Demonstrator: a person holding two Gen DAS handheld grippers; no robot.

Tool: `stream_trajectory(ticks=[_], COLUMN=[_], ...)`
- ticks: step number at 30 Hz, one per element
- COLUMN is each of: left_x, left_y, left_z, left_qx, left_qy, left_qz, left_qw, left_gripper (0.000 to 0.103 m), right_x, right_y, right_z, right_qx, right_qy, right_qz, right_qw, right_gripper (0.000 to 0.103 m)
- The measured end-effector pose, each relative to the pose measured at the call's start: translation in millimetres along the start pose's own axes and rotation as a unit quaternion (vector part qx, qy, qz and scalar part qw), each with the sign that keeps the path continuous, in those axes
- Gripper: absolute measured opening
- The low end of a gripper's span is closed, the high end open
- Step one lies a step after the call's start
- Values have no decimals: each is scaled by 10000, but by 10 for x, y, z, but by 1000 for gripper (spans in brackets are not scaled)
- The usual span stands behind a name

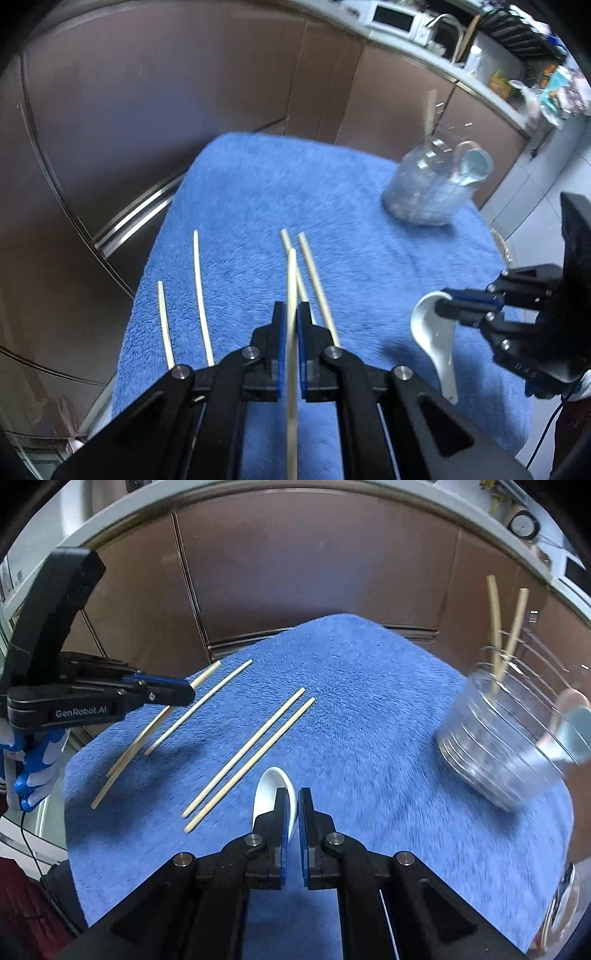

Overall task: Organize utensils
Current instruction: 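Lift the white spoon and chopstick and carry both toward the holder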

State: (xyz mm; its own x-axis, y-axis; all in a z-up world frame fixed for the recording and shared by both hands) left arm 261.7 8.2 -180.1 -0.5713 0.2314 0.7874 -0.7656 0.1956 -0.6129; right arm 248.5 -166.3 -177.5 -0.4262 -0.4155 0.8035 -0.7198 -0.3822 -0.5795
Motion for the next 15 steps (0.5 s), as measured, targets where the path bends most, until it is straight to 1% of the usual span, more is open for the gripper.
stream_trajectory(ticks=[4,7,15], left_x=[311,531,1016], left_y=[52,95,278], left_z=[222,308,579], left_qx=[-175,-276,-487], left_qy=[-67,-92,-175], left_qz=[353,578,1138], left_qw=[9992,9979,9922], left_gripper=[5,5,5], right_x=[248,425,937], right_y=[181,281,592], right_z=[-105,-164,-351], right_qx=[-175,-298,-707], right_qy=[185,307,610], right_qz=[227,397,1039], right_qw=[9994,9983,9902], right_gripper=[5,5,5])
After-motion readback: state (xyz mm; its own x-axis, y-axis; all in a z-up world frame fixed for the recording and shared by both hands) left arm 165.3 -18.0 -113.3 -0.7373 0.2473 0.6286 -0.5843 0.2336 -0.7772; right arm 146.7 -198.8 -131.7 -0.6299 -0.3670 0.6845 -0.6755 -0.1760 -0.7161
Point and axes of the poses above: each gripper's, at about its wrist camera, not at the fingertips, and x roughly against the way its jaws point, z to its right, y to its underside, the point moved 3 cm from there along -x, roughly the way its jaws point, and after that the axes turned 9 degrees about -x, right-handed, at the moved point
